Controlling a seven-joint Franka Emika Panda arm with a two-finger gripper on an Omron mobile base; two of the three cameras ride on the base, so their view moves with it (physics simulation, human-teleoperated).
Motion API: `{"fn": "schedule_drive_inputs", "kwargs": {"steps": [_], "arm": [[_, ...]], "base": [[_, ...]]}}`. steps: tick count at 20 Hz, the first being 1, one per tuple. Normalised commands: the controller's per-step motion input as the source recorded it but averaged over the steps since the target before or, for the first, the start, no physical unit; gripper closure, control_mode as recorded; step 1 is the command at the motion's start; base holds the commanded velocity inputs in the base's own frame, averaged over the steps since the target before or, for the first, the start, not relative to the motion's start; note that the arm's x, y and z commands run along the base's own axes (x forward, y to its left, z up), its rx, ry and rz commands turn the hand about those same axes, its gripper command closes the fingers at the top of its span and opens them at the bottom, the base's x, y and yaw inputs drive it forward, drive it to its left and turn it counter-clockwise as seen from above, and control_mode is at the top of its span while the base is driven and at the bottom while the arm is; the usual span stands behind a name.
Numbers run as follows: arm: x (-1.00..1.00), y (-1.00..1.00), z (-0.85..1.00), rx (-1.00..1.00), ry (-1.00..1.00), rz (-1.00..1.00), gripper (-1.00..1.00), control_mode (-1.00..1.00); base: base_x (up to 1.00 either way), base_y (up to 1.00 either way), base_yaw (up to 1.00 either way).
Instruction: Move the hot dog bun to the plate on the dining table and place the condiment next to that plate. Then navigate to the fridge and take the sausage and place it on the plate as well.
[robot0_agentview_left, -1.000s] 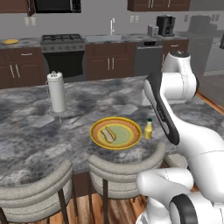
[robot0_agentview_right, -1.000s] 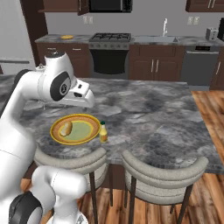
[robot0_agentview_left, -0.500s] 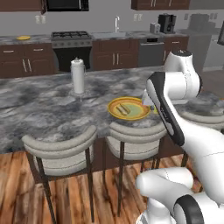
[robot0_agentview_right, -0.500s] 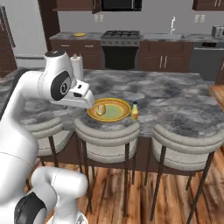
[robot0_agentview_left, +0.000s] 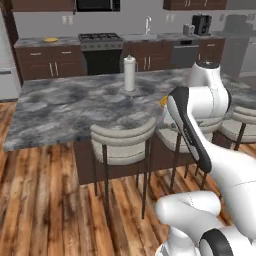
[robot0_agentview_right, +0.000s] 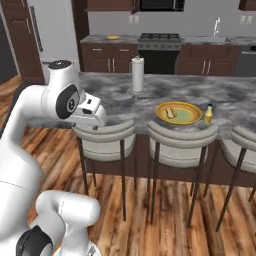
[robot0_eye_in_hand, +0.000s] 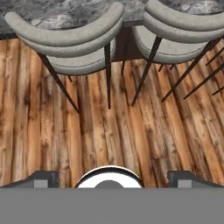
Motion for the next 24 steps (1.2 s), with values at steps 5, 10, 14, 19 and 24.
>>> {"fn": "schedule_drive_inputs", "kwargs": {"steps": [5, 10, 14, 19, 24], "arm": [[0.00, 0.00, 0.00, 0.00, 0.00, 0.00, -1.00, 1.00], [0.00, 0.00, 0.00, 0.00, 0.00, 0.00, -1.00, 1.00], [0.00, 0.00, 0.00, 0.00, 0.00, 0.00, -1.00, 1.00], [0.00, 0.00, 0.00, 0.00, 0.00, 0.00, -1.00, 1.00], [0.00, 0.00, 0.00, 0.00, 0.00, 0.00, -1.00, 1.00]], "base": [[-0.24, 1.00, 0.00], [-0.06, 1.00, 0.00], [-0.01, 1.00, 0.00], [0.00, 1.00, 0.00], [0.00, 1.00, 0.00]]}}
